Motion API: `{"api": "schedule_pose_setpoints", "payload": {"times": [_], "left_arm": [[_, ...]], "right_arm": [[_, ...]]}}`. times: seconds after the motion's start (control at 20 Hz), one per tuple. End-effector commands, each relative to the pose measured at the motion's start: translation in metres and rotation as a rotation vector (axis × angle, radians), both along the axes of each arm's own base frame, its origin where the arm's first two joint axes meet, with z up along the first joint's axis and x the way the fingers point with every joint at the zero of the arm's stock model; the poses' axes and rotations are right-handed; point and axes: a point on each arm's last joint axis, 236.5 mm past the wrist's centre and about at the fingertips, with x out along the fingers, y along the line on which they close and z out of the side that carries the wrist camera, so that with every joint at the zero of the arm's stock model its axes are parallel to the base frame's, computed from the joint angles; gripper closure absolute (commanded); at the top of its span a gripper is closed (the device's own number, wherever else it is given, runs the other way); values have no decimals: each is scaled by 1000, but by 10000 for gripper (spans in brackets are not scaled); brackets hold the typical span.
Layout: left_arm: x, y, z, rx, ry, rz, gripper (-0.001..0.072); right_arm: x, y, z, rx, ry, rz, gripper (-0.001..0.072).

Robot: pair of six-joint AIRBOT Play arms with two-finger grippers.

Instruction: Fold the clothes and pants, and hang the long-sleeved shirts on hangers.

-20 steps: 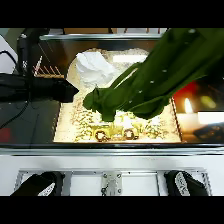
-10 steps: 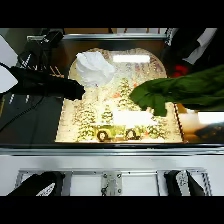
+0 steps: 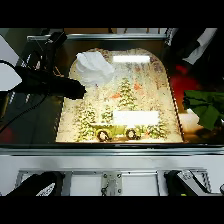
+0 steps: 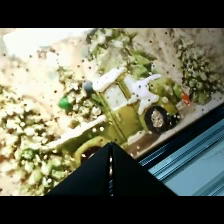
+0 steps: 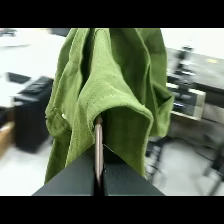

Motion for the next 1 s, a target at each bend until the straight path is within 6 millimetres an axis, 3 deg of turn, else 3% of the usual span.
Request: {"api": "schedule_pose_setpoints", "payload": {"times": [0.0,0.25,0.65,0.9,0.95], "left_arm": [[0,0,0,2,1,-3,695],[-3,0,-2,6,11,-7,694],[-3,0,-2,6,11,-7,694],[-1,0,-1,4,6,-5,694],[-1,0,-1,4,4,-4,694]], "right_arm": [[-34,-17,-2,39,-55,-100,710],[-59,-35,-29,132,-36,-177,709],[-59,-36,-55,230,-1,-181,706],[-54,-34,-54,233,-16,-160,689],[-54,-32,-52,228,-19,-159,619]]}}
